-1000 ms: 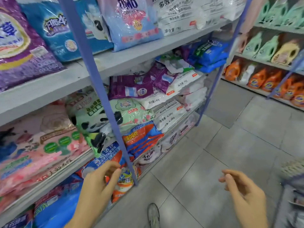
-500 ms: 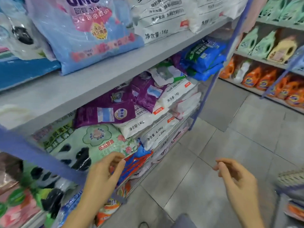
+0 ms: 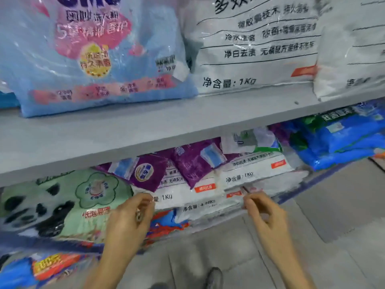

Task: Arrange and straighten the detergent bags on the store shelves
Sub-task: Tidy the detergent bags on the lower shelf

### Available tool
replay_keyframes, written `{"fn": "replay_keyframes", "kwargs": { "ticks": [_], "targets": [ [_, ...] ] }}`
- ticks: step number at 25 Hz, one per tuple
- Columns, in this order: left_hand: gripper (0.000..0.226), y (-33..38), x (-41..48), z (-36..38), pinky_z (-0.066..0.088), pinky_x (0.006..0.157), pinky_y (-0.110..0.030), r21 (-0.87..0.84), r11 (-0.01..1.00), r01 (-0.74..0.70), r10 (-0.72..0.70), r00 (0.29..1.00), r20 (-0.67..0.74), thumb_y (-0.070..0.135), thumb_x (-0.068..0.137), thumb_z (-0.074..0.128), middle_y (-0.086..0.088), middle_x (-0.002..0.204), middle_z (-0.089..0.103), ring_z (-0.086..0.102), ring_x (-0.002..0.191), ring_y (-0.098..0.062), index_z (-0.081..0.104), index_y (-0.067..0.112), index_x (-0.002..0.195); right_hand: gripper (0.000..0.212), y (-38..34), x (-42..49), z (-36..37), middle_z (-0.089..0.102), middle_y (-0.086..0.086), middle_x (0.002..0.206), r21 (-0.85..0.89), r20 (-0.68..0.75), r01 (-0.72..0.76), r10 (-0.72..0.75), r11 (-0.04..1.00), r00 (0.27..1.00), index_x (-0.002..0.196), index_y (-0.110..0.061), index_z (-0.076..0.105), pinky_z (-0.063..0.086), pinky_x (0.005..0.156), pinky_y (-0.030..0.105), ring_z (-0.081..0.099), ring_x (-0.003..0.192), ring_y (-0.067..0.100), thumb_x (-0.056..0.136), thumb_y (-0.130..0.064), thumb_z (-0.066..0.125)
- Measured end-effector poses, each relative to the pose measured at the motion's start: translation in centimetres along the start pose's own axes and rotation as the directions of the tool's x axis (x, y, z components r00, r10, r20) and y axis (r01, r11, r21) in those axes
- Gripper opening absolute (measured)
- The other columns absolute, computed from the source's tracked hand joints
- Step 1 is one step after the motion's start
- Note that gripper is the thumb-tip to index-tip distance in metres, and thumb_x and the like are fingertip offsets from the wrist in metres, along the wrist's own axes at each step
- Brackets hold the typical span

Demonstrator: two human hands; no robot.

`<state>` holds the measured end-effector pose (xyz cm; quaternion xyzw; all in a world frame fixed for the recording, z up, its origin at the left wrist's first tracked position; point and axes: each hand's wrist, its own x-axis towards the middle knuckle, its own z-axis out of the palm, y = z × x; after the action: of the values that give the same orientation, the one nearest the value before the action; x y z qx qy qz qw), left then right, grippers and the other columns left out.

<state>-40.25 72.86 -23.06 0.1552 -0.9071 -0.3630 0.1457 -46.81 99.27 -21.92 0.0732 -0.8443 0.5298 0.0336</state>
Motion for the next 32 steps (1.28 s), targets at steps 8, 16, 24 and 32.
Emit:
{"fn": "replay_keyframes", "kwargs": {
  "ticks": [8,16,24,32],
  "targets": [
    [0.075,-0.5,5.1,4.9,0.051,0.083,-0.045,0.490,0.872,-0.007,0.024,0.999,-0.028,0.037,0.054,0.087,-0.016,0.112,0.064,0.061,0.102,-0.036,0.060,0.004,0.116,0.010,2.1,5.5,1.5,0.066,-0.015,0.077,-0.029,0.146,0.092,-0.087,0.995,0.985,0.076,-0.036,0.058,0.050,0.062,0.027,0.064,0.069,0.011,0.084,-0.032,0.055],
    [0.031,-2.4,5.8,2.2,0.057,0.058,-0.036,0.296,0.952,-0.081,0.123,0.984,-0.126,0.007,0.082,0.051,-0.014,0.095,0.072,0.070,0.071,-0.030,0.067,0.003,0.107,0.026,1.7,5.6,5.3,0.064,-0.016,0.100,-0.036,0.219,0.109,-0.099,0.993,0.971,0.115,-0.027,0.056,0.051,0.074,0.024,0.059,0.090,0.000,0.091,-0.019,0.055],
    [0.043,-0.7,2.8,-6.5,0.042,0.077,-0.016,0.265,0.922,-0.283,0.340,0.919,-0.200,0.004,0.067,0.038,-0.009,0.087,0.071,0.059,0.081,-0.015,0.062,0.009,0.103,0.060,-2.7,8.4,13.4,0.055,-0.002,0.117,0.005,0.487,0.141,-0.125,0.990,0.864,0.132,-0.008,0.040,0.049,0.090,0.028,0.058,0.103,0.016,0.081,-0.015,0.070],
    [0.042,3.6,1.8,-10.9,0.045,0.074,-0.003,-0.023,0.940,-0.340,0.319,0.902,-0.292,0.008,0.069,0.039,0.022,0.095,0.064,0.057,0.089,0.016,0.060,0.020,0.102,0.028,-5.8,6.0,15.0,0.070,-0.017,0.088,0.244,0.664,-0.041,-0.136,0.969,0.735,0.093,-0.025,0.063,0.049,0.080,0.015,0.065,0.090,-0.001,0.073,-0.011,0.077]
  ]
}}
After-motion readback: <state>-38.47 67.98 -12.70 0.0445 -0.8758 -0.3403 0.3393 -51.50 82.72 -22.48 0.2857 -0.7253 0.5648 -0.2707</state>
